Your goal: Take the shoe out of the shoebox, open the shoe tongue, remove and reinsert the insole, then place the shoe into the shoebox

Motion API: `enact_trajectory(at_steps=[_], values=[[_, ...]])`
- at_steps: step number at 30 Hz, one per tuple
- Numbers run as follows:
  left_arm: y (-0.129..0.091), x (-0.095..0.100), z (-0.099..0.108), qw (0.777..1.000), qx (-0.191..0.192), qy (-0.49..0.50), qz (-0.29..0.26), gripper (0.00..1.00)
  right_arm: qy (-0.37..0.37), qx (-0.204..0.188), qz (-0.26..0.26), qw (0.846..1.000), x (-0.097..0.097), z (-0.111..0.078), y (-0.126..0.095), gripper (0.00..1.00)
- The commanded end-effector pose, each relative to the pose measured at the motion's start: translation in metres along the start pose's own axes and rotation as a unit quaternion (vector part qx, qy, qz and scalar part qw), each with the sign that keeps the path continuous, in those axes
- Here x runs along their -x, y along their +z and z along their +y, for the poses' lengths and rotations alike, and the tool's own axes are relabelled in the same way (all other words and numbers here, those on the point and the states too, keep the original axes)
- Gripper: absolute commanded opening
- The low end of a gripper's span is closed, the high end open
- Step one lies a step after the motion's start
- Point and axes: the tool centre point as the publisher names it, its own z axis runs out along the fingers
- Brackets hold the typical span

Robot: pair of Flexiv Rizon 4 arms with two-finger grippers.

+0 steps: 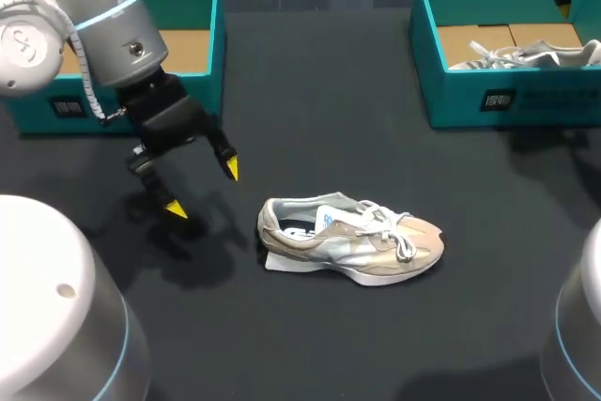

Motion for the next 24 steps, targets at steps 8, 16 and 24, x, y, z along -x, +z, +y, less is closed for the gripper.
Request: enact_trajectory(at_steps=[8, 16, 24], values=[[0.001, -0.025, 0.031, 0.987, -0.098, -0.090, -0.085, 1.00, 0.000, 0.000, 0.000, 1.000, 0.000, 0.000, 0.000, 1.00], [0.013, -0.031, 0.047, 0.970, -0.160, -0.154, -0.100, 1.00, 0.000, 0.000, 0.000, 1.000, 0.000, 0.000, 0.000, 1.00], [0.031, -0.031, 0.059, 0.948, -0.200, -0.202, -0.140, 1.00, 0.000, 0.000, 0.000, 1.000, 0.000, 0.000, 0.000, 1.00]])
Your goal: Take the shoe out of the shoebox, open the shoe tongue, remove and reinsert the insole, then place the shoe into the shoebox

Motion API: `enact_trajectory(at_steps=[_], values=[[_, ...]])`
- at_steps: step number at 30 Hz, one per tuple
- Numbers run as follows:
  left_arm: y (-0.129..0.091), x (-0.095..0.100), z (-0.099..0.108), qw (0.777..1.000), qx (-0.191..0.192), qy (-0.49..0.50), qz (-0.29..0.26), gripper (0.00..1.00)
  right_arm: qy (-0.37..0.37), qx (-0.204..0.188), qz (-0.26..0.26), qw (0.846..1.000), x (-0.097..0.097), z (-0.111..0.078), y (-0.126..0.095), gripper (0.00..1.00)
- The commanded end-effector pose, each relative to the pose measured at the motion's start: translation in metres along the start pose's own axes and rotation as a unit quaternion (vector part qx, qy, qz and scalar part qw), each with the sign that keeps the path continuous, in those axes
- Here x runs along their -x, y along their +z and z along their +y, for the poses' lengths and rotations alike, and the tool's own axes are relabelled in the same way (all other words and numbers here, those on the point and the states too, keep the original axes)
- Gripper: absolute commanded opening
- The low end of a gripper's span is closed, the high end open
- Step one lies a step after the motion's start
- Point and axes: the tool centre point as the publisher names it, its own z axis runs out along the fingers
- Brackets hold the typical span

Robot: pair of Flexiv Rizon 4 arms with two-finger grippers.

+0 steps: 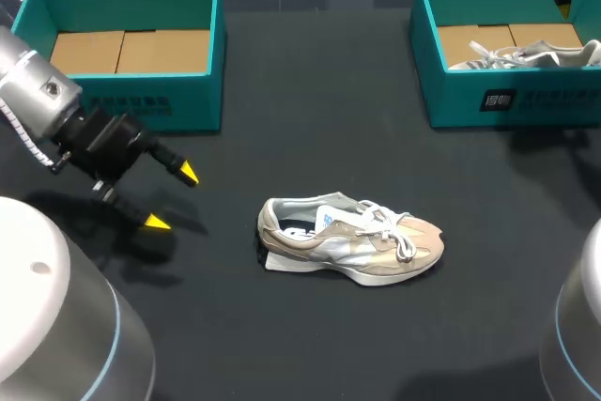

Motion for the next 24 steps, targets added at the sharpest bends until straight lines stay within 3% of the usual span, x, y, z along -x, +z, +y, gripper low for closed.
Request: enact_trajectory(at_steps=[1, 15, 24], values=[[0.012, -0.001, 0.014, 0.999, -0.031, -0.013, -0.030, 1.00, 0.000, 0.000, 0.000, 1.000, 0.000, 0.000, 0.000, 1.00], [0.031, 0.005, 0.044, 0.992, -0.098, -0.035, -0.068, 1.00, 0.000, 0.000, 0.000, 1.000, 0.000, 0.000, 0.000, 1.00], [0.037, 0.006, 0.052, 0.985, -0.141, -0.051, -0.084, 1.00, 0.000, 0.000, 0.000, 1.000, 0.000, 0.000, 0.000, 1.00]])
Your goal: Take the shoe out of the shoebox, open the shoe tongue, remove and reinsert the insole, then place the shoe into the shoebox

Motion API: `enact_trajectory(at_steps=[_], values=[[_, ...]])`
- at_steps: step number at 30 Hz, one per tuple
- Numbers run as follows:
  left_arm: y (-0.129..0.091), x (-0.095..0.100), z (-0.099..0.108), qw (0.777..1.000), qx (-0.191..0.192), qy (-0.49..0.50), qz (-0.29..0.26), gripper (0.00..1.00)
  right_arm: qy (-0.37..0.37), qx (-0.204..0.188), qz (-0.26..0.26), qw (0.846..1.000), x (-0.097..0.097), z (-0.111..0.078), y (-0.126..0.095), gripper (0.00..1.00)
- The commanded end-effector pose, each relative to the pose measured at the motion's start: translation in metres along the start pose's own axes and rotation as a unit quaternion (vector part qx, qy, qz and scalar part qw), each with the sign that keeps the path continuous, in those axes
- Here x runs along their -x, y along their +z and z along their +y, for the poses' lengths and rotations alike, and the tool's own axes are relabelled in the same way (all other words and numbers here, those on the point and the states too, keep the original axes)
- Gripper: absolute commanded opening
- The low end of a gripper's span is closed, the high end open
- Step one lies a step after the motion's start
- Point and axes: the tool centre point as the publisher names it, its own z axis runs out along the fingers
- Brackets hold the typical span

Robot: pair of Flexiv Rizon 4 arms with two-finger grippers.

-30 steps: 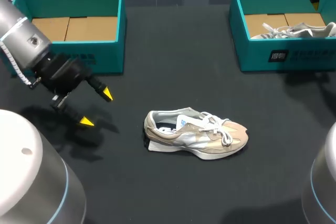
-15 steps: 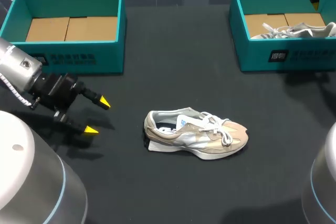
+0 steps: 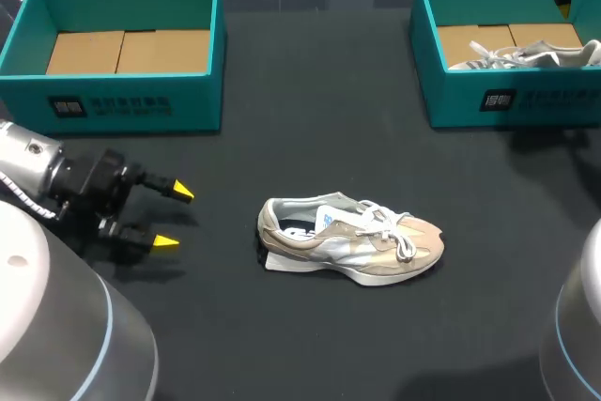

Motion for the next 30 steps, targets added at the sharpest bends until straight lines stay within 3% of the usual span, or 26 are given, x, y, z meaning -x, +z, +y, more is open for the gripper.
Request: enact_trajectory(at_steps=[1, 11, 30], values=[[0.005, -0.003, 0.009, 1.000, -0.017, -0.005, -0.005, 1.00, 0.000, 0.000, 0.000, 1.000, 0.000, 0.000, 0.000, 1.00], [0.015, -0.002, 0.010, 0.999, -0.029, -0.009, -0.014, 1.00, 0.000, 0.000, 0.000, 1.000, 0.000, 0.000, 0.000, 1.00], [0.052, 0.006, 0.002, 1.000, -0.016, 0.000, -0.024, 1.00, 0.000, 0.000, 0.000, 1.000, 0.000, 0.000, 0.000, 1.00]])
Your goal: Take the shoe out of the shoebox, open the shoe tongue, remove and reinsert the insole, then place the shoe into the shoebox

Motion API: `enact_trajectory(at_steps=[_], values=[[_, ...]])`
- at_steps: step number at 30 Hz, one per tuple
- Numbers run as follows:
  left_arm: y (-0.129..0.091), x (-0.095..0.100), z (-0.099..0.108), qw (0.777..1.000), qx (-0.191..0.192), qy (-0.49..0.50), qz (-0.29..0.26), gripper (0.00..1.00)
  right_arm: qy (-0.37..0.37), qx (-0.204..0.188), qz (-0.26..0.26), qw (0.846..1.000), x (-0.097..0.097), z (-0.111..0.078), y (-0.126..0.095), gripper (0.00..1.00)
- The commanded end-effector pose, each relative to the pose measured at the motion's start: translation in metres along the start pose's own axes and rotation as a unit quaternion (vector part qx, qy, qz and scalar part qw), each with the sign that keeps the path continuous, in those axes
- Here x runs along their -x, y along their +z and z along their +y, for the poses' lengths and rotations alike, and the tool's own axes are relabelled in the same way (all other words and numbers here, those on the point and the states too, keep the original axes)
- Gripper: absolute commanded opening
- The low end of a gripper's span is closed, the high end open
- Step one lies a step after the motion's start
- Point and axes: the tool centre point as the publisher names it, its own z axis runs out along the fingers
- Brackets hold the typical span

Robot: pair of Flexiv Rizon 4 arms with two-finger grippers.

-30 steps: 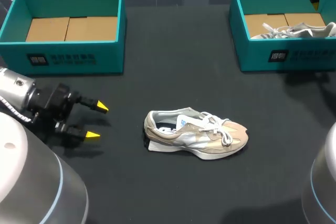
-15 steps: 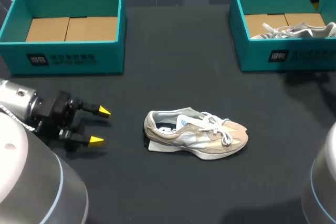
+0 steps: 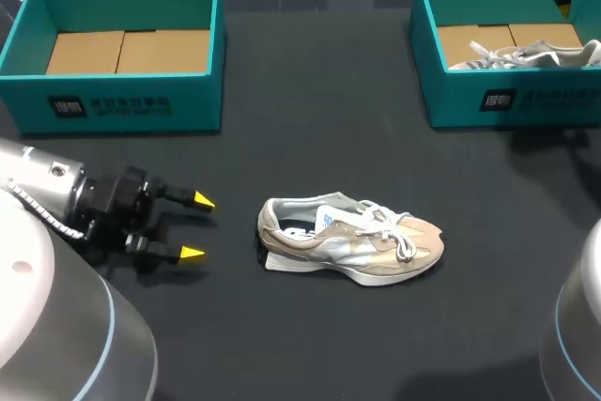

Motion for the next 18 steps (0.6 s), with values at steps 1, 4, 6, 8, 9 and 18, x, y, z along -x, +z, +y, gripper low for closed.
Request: enact_trajectory(at_steps=[1, 4, 6, 8, 9, 18], values=[[0.012, 0.006, -0.001, 1.000, 0.002, 0.000, 0.000, 1.00, 0.000, 0.000, 0.000, 1.000, 0.000, 0.000, 0.000, 1.00], [0.020, 0.008, -0.005, 1.000, 0.003, 0.004, -0.002, 1.00, 0.000, 0.000, 0.000, 1.000, 0.000, 0.000, 0.000, 1.00], [0.025, 0.010, -0.006, 1.000, 0.002, 0.005, -0.003, 1.00, 0.000, 0.000, 0.000, 1.000, 0.000, 0.000, 0.000, 1.00], [0.029, 0.011, -0.008, 1.000, 0.002, 0.004, -0.004, 1.00, 0.000, 0.000, 0.000, 1.000, 0.000, 0.000, 0.000, 1.00], [0.032, 0.012, -0.008, 1.000, 0.002, 0.003, -0.004, 1.00, 0.000, 0.000, 0.000, 1.000, 0.000, 0.000, 0.000, 1.00], [0.053, 0.017, -0.012, 1.000, 0.006, -0.001, -0.011, 1.00, 0.000, 0.000, 0.000, 1.000, 0.000, 0.000, 0.000, 1.00]])
